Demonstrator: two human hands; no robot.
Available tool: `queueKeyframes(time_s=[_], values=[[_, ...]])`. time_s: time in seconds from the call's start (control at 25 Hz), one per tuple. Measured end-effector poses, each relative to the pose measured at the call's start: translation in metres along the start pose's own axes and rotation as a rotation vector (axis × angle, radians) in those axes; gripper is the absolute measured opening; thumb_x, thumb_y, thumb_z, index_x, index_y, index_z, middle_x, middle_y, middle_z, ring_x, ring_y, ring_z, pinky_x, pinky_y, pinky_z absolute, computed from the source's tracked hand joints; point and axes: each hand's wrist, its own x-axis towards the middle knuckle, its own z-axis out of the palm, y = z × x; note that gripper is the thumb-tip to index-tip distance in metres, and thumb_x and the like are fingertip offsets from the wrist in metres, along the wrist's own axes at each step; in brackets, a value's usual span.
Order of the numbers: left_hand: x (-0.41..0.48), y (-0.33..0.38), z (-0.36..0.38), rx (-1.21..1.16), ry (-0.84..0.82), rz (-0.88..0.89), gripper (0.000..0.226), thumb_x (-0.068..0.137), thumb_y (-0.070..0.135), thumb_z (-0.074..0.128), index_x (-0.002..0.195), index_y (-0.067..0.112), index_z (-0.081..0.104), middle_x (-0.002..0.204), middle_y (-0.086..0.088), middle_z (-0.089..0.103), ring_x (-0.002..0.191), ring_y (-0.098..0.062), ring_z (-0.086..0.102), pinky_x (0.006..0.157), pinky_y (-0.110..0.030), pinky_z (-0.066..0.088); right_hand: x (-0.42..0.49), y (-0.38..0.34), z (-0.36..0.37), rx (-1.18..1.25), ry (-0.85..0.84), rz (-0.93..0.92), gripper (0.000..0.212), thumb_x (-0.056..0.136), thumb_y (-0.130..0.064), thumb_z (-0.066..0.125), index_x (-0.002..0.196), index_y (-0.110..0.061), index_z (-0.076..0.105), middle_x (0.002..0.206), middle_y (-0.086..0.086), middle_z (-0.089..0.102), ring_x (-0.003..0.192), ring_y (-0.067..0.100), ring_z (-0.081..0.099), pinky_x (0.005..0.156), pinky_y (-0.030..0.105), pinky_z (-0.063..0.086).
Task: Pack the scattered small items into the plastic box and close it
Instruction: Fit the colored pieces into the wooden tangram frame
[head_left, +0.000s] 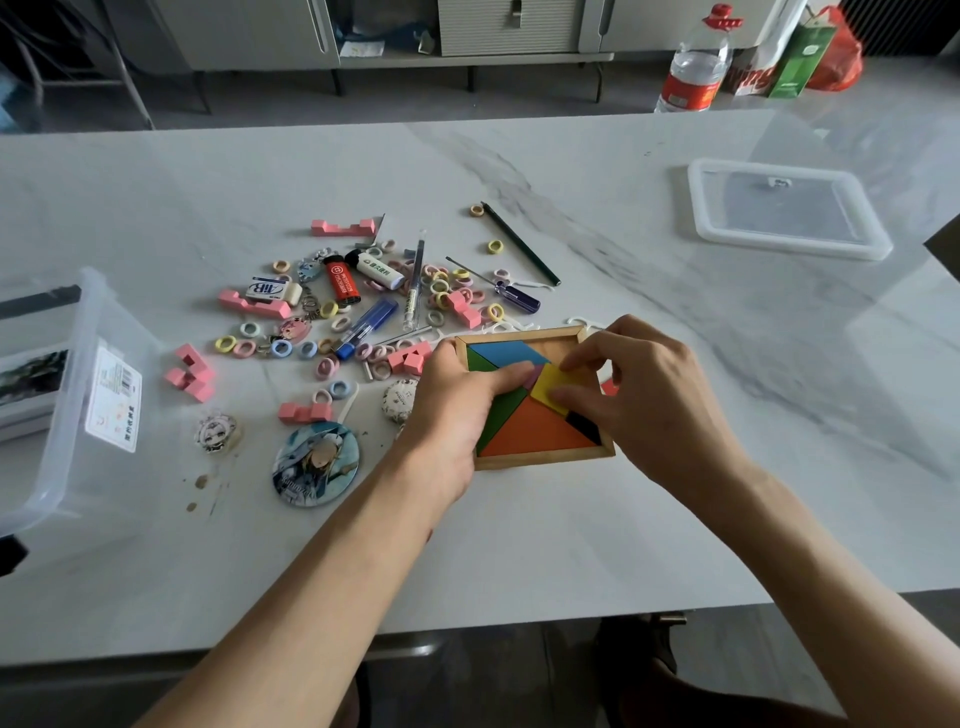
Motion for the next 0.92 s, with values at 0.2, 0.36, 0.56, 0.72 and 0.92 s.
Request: queueKeyframes(time_s=[0.2,0.36,0.56,0.72,0.92], values=[[0.0,0.0,0.001,-0.015,0.02,0.009,0.043,0.073,0.013,0.083,0.109,0.012,0.06,0.096,-0.013,0.073,0.087,-0.034,0.072,0.073,-0.058,0.058,0.002,0.0,0.003,-0.041,0.016,0.087,0.024,0.07,-0.043,0.078,0.074,-0.024,0.064,0.076,-0.012,0.051,0.072,0.011,0.051,0.058,0.016,0.034],[0.0,0.0,0.001,-0.027,0.03,0.0,0.042,0.072,0.012,0.083,0.106,0.014,0.06,0.094,-0.011,0.073,0.086,-0.033,0.072,0.073,-0.058,0.058,0.0,0.0,0.004,-0.034,0.03,0.04,0.027,0.07,-0.04,0.078,0.069,-0.02,0.059,0.071,-0.012,0.047,0.069,0.008,0.047,0.056,0.017,0.032],[-0.004,0.002,0.001,-0.019,0.014,-0.015,0.05,0.062,0.013,0.089,0.103,0.017,0.061,0.088,-0.01,0.075,0.077,-0.031,0.074,0.064,-0.058,0.059,0.001,-0.001,0.004,0.022,0.092,0.019,0.012,0.077,-0.033,0.074,0.078,-0.023,0.066,0.076,-0.01,0.054,0.068,0.008,0.051,0.06,0.026,0.043],[-0.003,0.003,-0.001,-0.013,0.044,-0.013,0.06,0.054,0.007,0.093,0.104,0.014,0.06,0.091,-0.013,0.075,0.081,-0.034,0.073,0.064,-0.059,0.058,0.014,0.028,-0.013,-0.003,0.137,0.188,0.008,0.084,-0.023,0.068,0.089,-0.029,0.068,0.085,-0.007,0.062,0.073,0.004,0.057,0.067,0.023,0.045],[0.002,0.003,-0.005,-0.041,0.056,0.013,0.078,0.047,0.01,0.092,0.115,0.007,0.053,0.117,-0.017,0.066,0.108,-0.037,0.064,0.096,-0.053,0.05,0.009,0.051,-0.006,-0.298,-0.259,0.263,0.036,0.074,-0.036,0.08,0.104,-0.026,0.064,0.104,-0.002,0.052,0.093,0.022,0.054,0.069,0.032,0.041]])
